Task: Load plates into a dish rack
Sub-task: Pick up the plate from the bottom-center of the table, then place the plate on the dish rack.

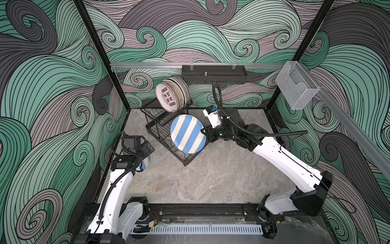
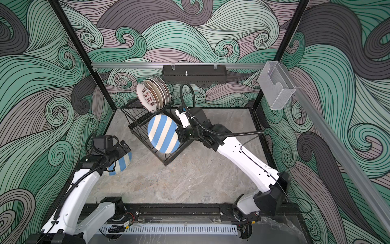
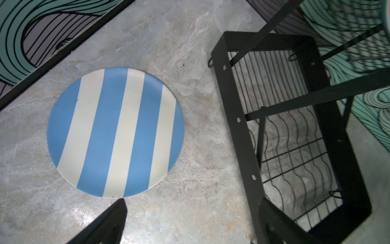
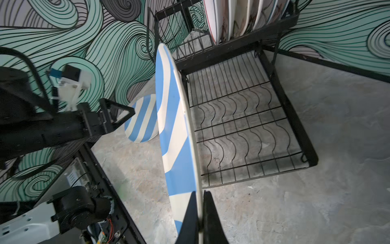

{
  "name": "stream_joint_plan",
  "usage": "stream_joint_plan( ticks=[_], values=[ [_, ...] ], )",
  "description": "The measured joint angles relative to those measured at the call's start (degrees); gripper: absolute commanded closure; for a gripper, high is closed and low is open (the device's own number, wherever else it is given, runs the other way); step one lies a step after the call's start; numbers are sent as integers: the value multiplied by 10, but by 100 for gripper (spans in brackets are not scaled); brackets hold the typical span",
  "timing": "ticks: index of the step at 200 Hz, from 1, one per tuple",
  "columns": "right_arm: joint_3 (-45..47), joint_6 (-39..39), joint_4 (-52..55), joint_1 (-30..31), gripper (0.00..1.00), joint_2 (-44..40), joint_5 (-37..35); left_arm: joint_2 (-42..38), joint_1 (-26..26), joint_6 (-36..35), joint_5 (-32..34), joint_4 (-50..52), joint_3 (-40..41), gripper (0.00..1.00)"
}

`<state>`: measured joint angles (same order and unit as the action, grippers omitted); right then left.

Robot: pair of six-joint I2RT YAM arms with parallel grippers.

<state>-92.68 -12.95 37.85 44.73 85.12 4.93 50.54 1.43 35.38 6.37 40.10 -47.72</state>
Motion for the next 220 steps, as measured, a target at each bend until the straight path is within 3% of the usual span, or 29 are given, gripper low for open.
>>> stream_joint_plan(
  ticks=[33, 81, 140, 185, 220],
  values=[
    [-105, 39, 25, 0, 100, 68, -49, 19, 27, -40, -51, -3, -45, 1],
    [-285, 85, 35, 0, 100, 161, -77, 63, 50, -78, -110, -4, -50, 1],
    [-497, 120, 25, 1, 100, 286, -99, 64, 53, -71, -165, -56, 13, 1],
    [-521, 147, -6, 9, 100, 350, -120, 75, 53, -66, -181, -61, 25, 1],
    [-490, 173, -64, 19, 100, 360, -152, 77, 53, -64, -190, -72, 25, 1]
  ],
)
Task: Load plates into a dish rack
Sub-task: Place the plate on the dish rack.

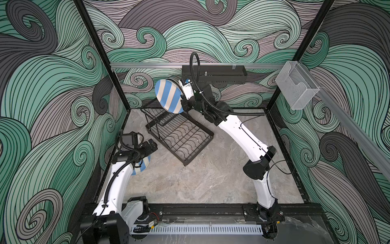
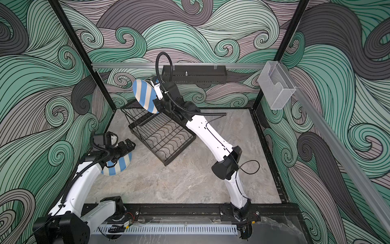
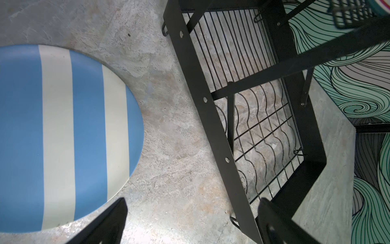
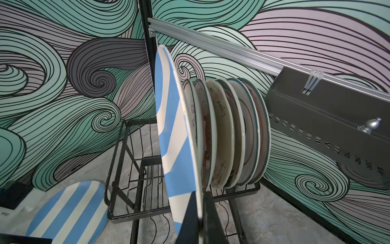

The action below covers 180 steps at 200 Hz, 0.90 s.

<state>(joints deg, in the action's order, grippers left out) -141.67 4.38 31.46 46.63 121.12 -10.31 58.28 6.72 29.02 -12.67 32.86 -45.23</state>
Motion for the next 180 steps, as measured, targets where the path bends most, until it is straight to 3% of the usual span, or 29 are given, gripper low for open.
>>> stream_joint_plan(
  ticks=[72, 180],
  values=[
    [9, 25, -106, 9, 100, 23, -42, 10, 0, 1, -10, -1, 0, 1],
    [-14, 27, -120, 10, 100, 83, -59, 12, 0, 1, -10, 1, 0, 1]
  ],
)
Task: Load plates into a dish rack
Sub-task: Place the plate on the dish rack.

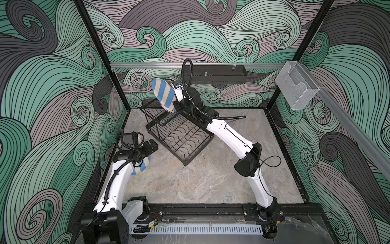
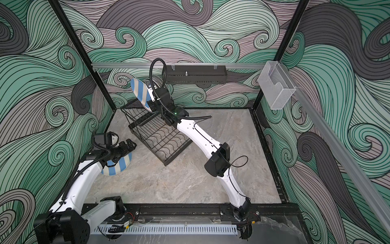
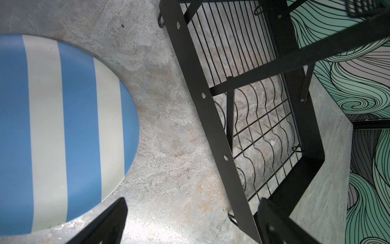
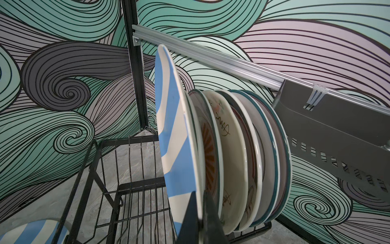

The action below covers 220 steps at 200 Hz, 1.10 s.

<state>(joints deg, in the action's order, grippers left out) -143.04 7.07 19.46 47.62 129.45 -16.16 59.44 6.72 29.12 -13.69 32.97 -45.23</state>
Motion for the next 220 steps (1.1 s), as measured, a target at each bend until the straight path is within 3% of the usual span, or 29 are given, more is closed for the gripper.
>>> stream_joint_plan(
  ticks=[220],
  values=[
    [-63, -11, -1, -2, 97, 72, -2, 0, 0, 2, 7, 1, 0, 1]
  ],
)
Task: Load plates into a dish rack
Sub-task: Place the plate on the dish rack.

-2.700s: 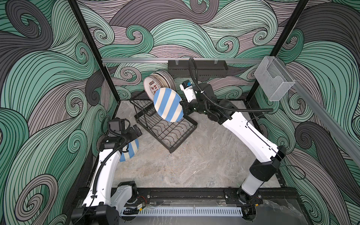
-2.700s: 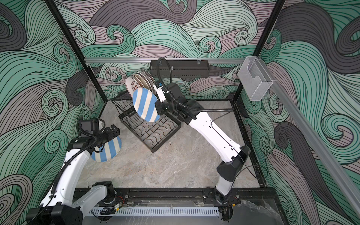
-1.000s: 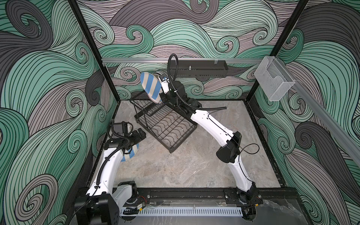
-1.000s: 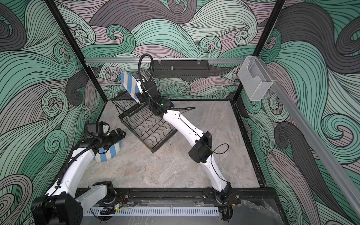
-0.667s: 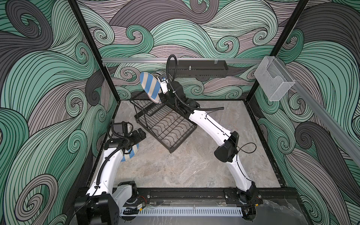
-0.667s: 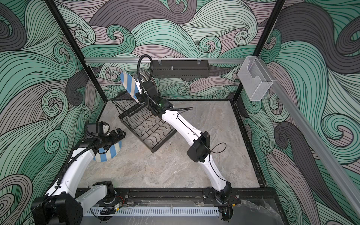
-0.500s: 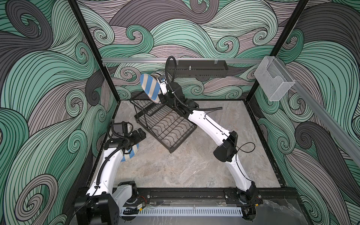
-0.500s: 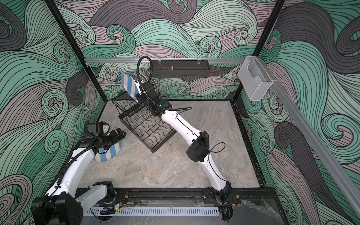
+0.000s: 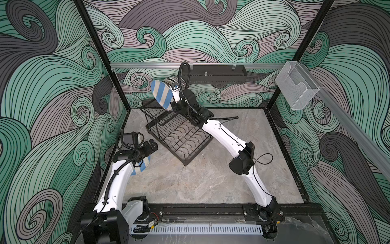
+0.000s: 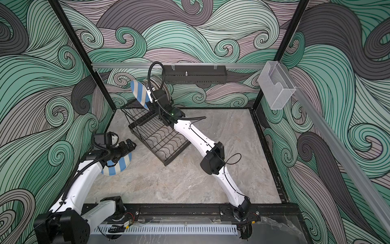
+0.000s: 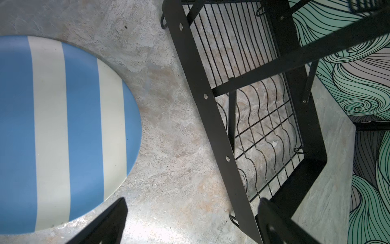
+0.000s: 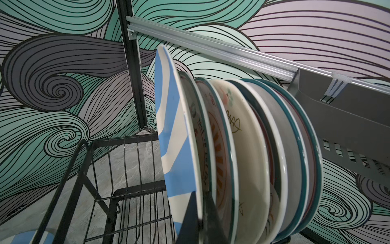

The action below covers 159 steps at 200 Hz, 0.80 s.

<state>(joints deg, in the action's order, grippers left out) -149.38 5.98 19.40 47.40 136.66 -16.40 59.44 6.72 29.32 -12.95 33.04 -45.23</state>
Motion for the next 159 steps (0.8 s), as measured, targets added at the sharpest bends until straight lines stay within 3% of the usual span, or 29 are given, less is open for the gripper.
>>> stream_joint_plan(
  ticks=[22, 45, 66, 109, 159],
  values=[
    [0, 0, 8, 1, 88, 6, 5, 0, 0, 1, 3, 0, 0, 1],
    [0, -5, 7, 1, 67, 9, 8, 0, 0, 2, 5, 2, 0, 1],
    [-1, -2, 6, 4, 63, 9, 11, 0, 0, 3, 8, 3, 0, 1],
    [-2, -2, 12, 9, 40, 7, 22, 0, 0, 2, 22, 4, 0, 1],
    [1, -6, 95, 9, 24, -50, 23, 16, 0, -20, 80, 46, -49, 2]
  ],
)
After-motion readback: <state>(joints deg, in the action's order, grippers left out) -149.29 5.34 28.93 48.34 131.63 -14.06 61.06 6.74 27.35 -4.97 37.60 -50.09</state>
